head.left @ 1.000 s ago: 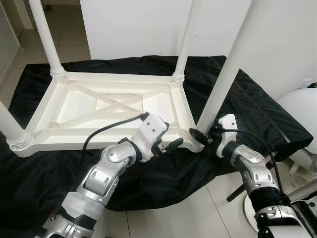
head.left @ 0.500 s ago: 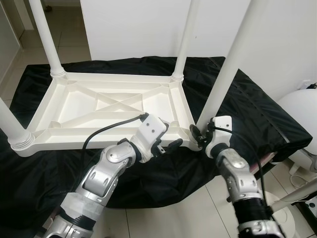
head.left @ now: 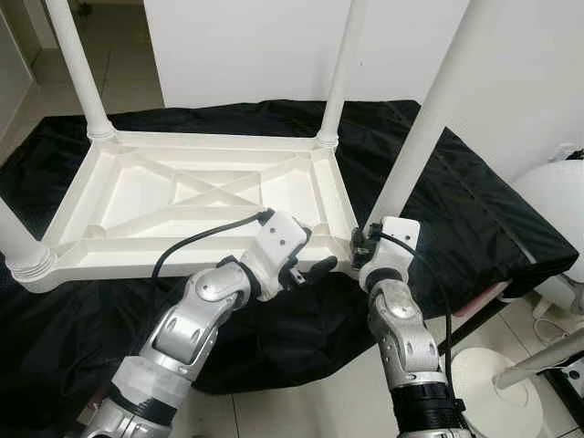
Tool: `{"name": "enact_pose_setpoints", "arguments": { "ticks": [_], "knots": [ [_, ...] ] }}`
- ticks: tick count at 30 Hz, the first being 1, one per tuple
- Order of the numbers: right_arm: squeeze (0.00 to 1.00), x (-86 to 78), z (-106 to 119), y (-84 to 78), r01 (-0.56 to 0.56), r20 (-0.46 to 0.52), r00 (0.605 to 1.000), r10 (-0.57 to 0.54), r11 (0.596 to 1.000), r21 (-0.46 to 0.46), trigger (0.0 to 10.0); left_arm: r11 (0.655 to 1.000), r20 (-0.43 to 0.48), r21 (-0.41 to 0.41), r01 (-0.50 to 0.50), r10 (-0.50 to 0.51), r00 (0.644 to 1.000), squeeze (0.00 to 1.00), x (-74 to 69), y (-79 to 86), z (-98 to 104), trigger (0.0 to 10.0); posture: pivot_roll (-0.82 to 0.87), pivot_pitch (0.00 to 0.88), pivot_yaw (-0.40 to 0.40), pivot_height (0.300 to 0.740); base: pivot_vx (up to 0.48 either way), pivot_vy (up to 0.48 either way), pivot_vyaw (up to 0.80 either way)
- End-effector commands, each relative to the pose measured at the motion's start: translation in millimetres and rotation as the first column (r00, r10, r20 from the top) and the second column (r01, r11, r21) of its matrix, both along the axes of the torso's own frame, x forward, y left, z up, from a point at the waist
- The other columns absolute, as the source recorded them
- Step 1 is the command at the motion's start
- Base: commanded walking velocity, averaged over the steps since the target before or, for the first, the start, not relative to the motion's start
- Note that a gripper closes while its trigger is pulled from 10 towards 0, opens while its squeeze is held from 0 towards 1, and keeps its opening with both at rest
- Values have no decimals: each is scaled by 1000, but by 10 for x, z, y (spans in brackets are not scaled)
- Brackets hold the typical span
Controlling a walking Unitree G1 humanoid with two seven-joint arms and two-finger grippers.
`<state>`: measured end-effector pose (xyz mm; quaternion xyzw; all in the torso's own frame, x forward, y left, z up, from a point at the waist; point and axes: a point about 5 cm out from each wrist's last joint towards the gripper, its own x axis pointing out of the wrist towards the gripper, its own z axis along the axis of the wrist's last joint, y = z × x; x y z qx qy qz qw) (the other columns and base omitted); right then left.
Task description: Building children table
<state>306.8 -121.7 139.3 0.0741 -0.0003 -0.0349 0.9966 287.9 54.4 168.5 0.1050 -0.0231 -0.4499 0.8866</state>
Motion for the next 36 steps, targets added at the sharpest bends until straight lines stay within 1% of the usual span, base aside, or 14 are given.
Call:
{"name": "enact_pose_setpoints", "arguments": {
  "ticks": [1, 5, 12, 13, 14, 15, 17, 19, 23, 25, 27, 29, 32, 36],
  "knots": [
    [1000, -63, -64, 17, -17, -25, 1000, 18, 1000, 21, 10000, 1000, -11, 6, 16, -16, 1000, 0, -23, -17, -15, 10000, -23, 11, -54, 740, 0, 0, 0],
    [1000, -81, -38, -2, -21, -13, 1000, 21, 1000, 4, 10000, 1000, -12, 7, 14, -14, 1000, 0, -24, -12, -21, 10000, -23, 12, -55, 740, 0, 0, 0],
    [1000, -116, -20, -188, -64, 5, 998, 65, 997, -47, 10000, 999, -6, 30, 10, -10, 1000, 0, -30, -6, -48, 10000, -28, 17, -59, 740, 0, 0, 0],
    [345, -121, -28, -228, -77, -3, 997, 77, 996, -43, 10000, 1000, -8, 29, 9, -9, 1000, 0, -28, -7, -48, 10000, -29, 20, -60, 740, 0, 0, 0],
    [345, -126, -32, -262, -111, -5, 994, 111, 993, -33, 10000, 1000, -8, 25, 9, -8, 1000, 0, -26, -8, -44, 10000, -30, 21, -59, 740, 0, 0, 0],
    [0, -122, -41, -303, -168, -4, 986, 168, 985, -32, 10000, 1000, -10, 15, 6, -6, 1000, 0, -22, -11, -35, 10000, -36, 24, -55, 740, 0, 0, 0],
    [0, -122, -41, -303, -168, -4, 986, 168, 985, -32, 10000, 1000, -10, 15, 6, -6, 1000, 0, -22, -11, -35, 10000, -36, 24, -55, 740, 0, 0, 0],
    [0, -99, -54, -367, -270, 0, 963, 270, 961, -64, 10000, 1000, -13, 5, 3, -3, 1000, 0, -14, -19, -25, 10000, -36, 25, -55, 740, 0, 0, 0],
    [0, -74, -54, -403, -318, 3, 947, 320, 941, -112, 10000, 1000, -11, 4, 2, -2, 1000, 0, -9, -24, -20, 10000, -34, 25, -52, 740, 0, 0, 0],
    [0, -22, -45, -455, -408, 2, 910, 416, 894, -185, 10000, 1000, -7, 6, 0, 0, 1000, 0, 4, -22, -8, 10000, -29, 25, -51, 740, 0, 0, 0],
    [0, 28, -42, -490, -445, -6, 891, 455, 870, -212, 10000, 1000, -3, 7, -4, 4, 1000, 0, 16, -14, 5, 10000, -27, 25, -50, 740, 0, 0, 0],
    [0, 28, -42, -490, -445, -6, 891, 455, 870, -212, 10000, 1000, -3, 7, -4, 4, 1000, 0, 16, -14, 5, 10000, -27, 25, -50, 740, 0, 0, 0],
    [0, 192, -27, -546, -505, -39, 856, 515, 820, -268, 10000, 1000, 2, 7, -9, 9, 1000, 0, 33, -9, 22, 10000, -21, 26, -50, 740, 0, 0, 0],
    [0, 296, -1, -554, -556, -68, 823, 564, 774, -303, 10000, 1000, 5, 7, -11, 11, 1000, 0, 35, -8, 32, 10000, -19, 26, -50, 740, 0, 0, 0]
  ]
}}
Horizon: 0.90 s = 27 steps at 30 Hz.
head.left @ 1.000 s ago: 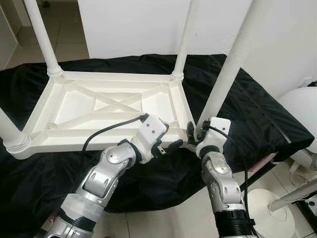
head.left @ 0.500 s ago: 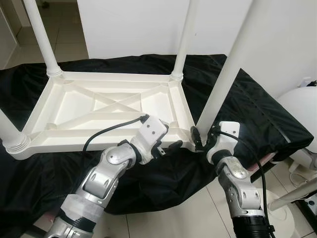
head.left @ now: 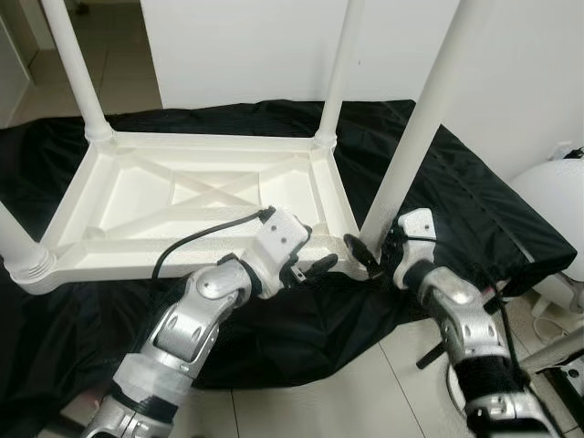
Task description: Building children table
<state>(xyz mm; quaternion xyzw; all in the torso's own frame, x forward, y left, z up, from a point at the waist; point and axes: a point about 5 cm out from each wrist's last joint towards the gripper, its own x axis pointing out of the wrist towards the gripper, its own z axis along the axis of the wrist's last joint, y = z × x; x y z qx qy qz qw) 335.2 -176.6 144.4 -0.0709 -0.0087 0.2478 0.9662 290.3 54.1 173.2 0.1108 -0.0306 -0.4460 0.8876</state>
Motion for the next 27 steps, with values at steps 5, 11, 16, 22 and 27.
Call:
{"name": "enact_pose_setpoints", "arguments": {
  "ticks": [5, 11, 16, 22, 27],
  "knots": [
    [0, 86, -49, 14, -98, -17, 995, 98, 993, -69, 2824, 1000, -13, 3, -10, 10, 1000, 0, 12, -1, -13, 10000, -12, 25, -55, 740, 0, 0, 0],
    [0, 101, -100, 41, -160, -35, 987, 157, 983, -85, 0, 1000, -10, 0, -17, 17, 1000, 0, 14, 5, -5, 10000, -5, 25, -62, 740, 0, 0, 0],
    [0, 40, -229, 34, -215, -82, 975, 208, 973, -88, 0, 1000, -11, -3, -25, 25, 1000, 0, 13, 14, -6, 10000, -4, 26, -64, 740, 0, 0, 0],
    [0, 14, -271, -2, -168, -90, 983, 163, 984, -58, 10000, 1000, -11, -1, -19, 19, 1000, 0, 12, 13, -4, 10000, -13, 26, -57, 740, 0, 0, 0],
    [0, 13, -289, -22, -97, -104, 990, 92, 994, -46, 10000, 1000, -11, 0, -16, 16, 1000, 0, 15, 11, -4, 10000, -16, 27, -57, 740, 0, 0, 0]
  ]
}}
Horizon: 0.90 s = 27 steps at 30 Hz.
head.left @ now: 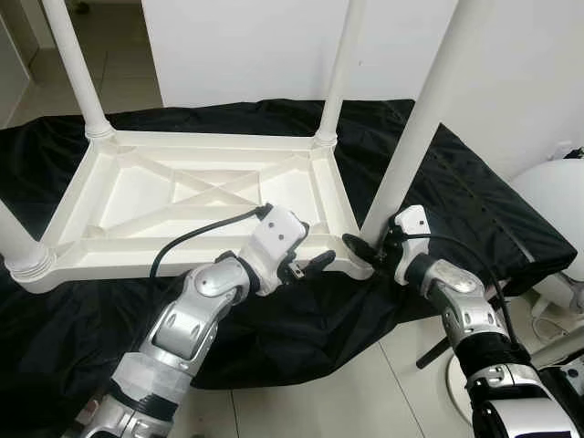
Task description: Building children table
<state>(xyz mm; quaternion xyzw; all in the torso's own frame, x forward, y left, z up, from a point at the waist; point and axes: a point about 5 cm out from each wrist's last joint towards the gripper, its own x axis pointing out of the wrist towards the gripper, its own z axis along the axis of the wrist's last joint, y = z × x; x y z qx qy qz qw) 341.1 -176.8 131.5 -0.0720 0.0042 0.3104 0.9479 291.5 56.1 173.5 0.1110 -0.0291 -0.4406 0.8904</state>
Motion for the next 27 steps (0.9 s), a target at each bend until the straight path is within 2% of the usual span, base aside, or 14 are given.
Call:
{"name": "enact_pose_setpoints", "arguments": {
  "ticks": [1, 7, 9, 11, 14, 15, 16, 17, 19, 20, 22, 23, 25, 27],
  "knots": [
    [0, -42, -160, -20, 96, -69, 993, -98, 995, -30, 10000, 1000, -11, -1, -1, 1, 1000, 0, 1, -13, -11, 10000, -18, 28, -57, 740, 0, 0, 0],
    [0, -53, -154, 11, 212, -86, 974, -210, 977, 23, 10000, 1000, -13, -1, 2, -2, 1000, 0, -2, -20, -16, 10000, -20, 28, -56, 740, 0, 0, 0],
    [0, -66, -143, 63, 292, -101, 953, -285, 954, 67, 10000, 1000, -14, -2, 3, -4, 1000, 0, -6, -21, -16, 10000, -22, 30, -56, 740, 0, 0, 0],
    [0, -66, -143, 63, 292, -101, 953, -285, 954, 67, 10000, 1000, -14, -2, 3, -4, 1000, 0, -6, -21, -16, 10000, -22, 30, -56, 740, 0, 0, 0],
    [0, -98, -128, 154, 401, -118, 914, -388, 909, 116, 10000, 1000, -16, -1, 7, -8, 1000, 0, -14, -24, -23, 10000, -24, 30, -55, 740, 0, 0, 0],
    [0, -98, -128, 154, 401, -118, 914, -388, 909, 116, 10000, 1000, -16, -1, 7, -8, 1000, 0, -14, -24, -23, 10000, -24, 30, -55, 740, 0, 0, 0],
    [0, -124, -147, 201, 451, -132, 891, -435, 883, 132, 10000, 1000, -17, 0, 10, -10, 1000, 0, -19, -28, -27, 10000, -24, 30, -56, 740, 0, 0, 0],
    [0, -124, -147, 201, 451, -132, 891, -435, 883, 132, 10000, 1000, -17, 0, 10, -10, 1000, 0, -19, -28, -27, 10000, -24, 30, -56, 740, 0, 0, 0],
    [0, -203, -197, 326, 578, -158, 815, -557, 801, 156, 10000, 1000, -18, 0, 12, -12, 1000, 0, -24, -35, -33, 10000, -23, 29, -60, 740, 0, 0, 0],
    [0, -203, -197, 326, 578, -158, 815, -557, 801, 156, 10000, 1000, -18, 0, 12, -12, 1000, 0, -24, -35, -33, 10000, -23, 29, -60, 740, 0, 0, 0],
    [0, -266, -216, 419, 666, -186, 746, -640, 725, 177, 10000, 1000, -19, -1, 14, -14, 1000, 0, -27, -41, -36, 10000, -19, 27, -68, 740, 0, 0, 0],
    [0, -266, -216, 419, 666, -186, 746, -640, 725, 177, 10000, 1000, -19, -1, 14, -14, 1000, 0, -27, -41, -36, 10000, -19, 27, -68, 740, 0, 0, 0],
    [0, -302, -210, 476, 703, -209, 711, -671, 686, 188, 10000, 1000, -20, -1, 14, -14, 1000, 0, -32, -43, -40, 10000, -18, 26, -69, 740, 0, 0, 0],
    [0, -314, -199, 548, 693, -195, 720, -666, 701, 169, 10000, 1000, -20, -2, 14, -14, 1000, 0, -36, -45, -43, 10000, -16, 23, -74, 740, 0, 0, 0]
  ]
}}
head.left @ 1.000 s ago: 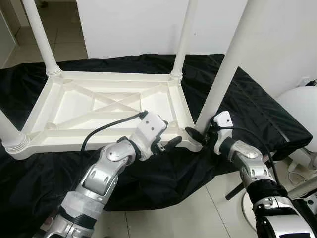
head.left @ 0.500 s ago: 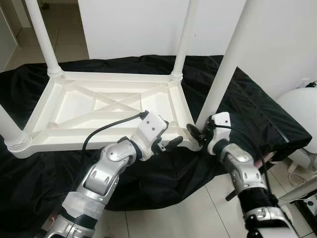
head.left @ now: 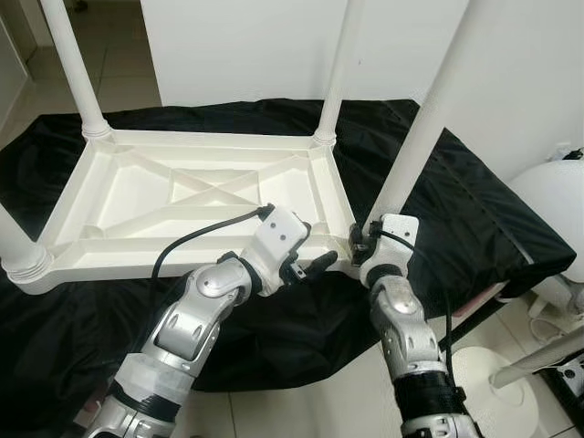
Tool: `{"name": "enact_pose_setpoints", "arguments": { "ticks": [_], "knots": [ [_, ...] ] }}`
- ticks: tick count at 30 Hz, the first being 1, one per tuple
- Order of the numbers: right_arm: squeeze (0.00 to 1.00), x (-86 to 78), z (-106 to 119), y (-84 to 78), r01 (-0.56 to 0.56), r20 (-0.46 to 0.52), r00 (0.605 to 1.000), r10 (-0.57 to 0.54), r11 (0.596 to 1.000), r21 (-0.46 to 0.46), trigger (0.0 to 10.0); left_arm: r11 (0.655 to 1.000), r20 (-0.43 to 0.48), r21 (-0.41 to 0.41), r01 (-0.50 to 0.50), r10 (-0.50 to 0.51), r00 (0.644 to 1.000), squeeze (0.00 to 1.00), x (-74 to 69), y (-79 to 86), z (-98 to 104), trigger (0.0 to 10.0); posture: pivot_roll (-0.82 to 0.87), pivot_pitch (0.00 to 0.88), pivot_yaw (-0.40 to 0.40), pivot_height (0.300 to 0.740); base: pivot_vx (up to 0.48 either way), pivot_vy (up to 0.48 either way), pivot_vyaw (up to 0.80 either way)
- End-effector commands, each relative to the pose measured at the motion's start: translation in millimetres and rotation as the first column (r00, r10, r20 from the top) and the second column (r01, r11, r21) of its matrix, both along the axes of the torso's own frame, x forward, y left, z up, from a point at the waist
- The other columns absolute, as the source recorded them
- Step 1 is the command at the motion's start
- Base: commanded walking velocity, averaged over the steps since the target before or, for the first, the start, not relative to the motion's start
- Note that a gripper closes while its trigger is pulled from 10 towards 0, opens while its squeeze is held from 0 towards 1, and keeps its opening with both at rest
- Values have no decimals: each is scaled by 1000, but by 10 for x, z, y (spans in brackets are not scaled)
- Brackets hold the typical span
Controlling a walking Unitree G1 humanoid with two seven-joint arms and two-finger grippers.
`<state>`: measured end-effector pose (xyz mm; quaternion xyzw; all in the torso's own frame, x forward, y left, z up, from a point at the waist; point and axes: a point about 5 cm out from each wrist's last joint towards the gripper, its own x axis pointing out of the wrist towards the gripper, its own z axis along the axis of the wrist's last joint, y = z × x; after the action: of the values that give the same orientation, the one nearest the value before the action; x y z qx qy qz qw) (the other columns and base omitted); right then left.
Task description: Building children table
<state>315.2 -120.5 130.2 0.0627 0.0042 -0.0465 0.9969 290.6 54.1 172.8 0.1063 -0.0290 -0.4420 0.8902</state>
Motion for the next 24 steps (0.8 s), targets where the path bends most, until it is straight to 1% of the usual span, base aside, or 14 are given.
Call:
{"name": "enact_pose_setpoints", "arguments": {
  "ticks": [1, 3, 4, 6, 14, 15, 17, 18, 20, 21, 22, 24],
  "knots": [
    [0, -67, -172, 37, 11, -98, 995, -13, 1000, -16, 10000, 1000, -16, 5, 11, -10, 1000, 0, -29, -26, -38, 10000, -16, 23, -74, 740, 0, 0, 0],
    [0, -67, -172, 37, 11, -98, 995, -13, 1000, -16, 10000, 1000, -16, 5, 11, -10, 1000, 0, -29, -26, -38, 10000, -16, 23, -74, 740, 0, 0, 0],
    [0, -79, -144, 85, -21, -80, 997, 19, 999, -27, 10000, 1000, -17, 5, 12, -12, 1000, 0, -31, -31, -44, 10000, -19, 19, -74, 740, 0, 0, 0],
    [0, -91, -126, 96, -38, -71, 997, 36, 999, -23, 10000, 1000, -16, 6, 13, -13, 1000, 0, -32, -35, -46, 10000, -19, 19, -74, 740, 0, 0, 0],
    [0, -91, -126, 96, -38, -71, 997, 36, 999, -23, 10000, 1000, -16, 6, 13, -13, 1000, 0, -32, -35, -46, 10000, -19, 19, -74, 740, 0, 0, 0],
    [12, -100, -108, 75, -48, -55, 997, 48, 999, -11, 10000, 1000, -14, 7, 14, -14, 1000, 0, -27, -36, -45, 10000, -18, 15, -75, 740, 0, 0, 0],
    [12, -100, -108, 75, -48, -55, 997, 48, 999, -11, 10000, 1000, -14, 7, 14, -14, 1000, 0, -27, -36, -45, 10000, -18, 15, -75, 740, 0, 0, 0],
    [1000, -111, -94, -46, -81, -24, 996, 81, 997, 8, 10000, 1000, -15, 8, 15, -15, 1000, 0, -30, -35, -51, 10000, -20, 11, -72, 740, 0, 0, 0],
    [1000, -111, -94, -46, -81, -24, 996, 81, 997, 8, 10000, 1000, -15, 8, 15, -15, 1000, 0, -30, -35, -51, 10000, -20, 11, -72, 740, 0, 0, 0],
    [1000, -119, -102, -163, -121, -6, 993, 121, 993, 14, 10000, 1000, -16, 9, 17, -17, 1000, 0, -33, -37, -55, 10000, -22, 10, -70, 740, 0, 0, 0],
    [0, -119, -104, -277, -168, 10, 986, 168, 986, 7, 10000, 1000, -16, 9, 20, -20, 1000, 0, -32, -40, -54, 10000, -24, 8, -68, 740, 0, 0, 0],
    [0, -117, -100, -429, -220, 14, 975, 220, 975, -23, 10000, 1000, -14, 10, 23, -23, 1000, 0, -28, -44, -48, 10000, -21, 5, -67, 740, 0, 0, 0]
  ]
}}
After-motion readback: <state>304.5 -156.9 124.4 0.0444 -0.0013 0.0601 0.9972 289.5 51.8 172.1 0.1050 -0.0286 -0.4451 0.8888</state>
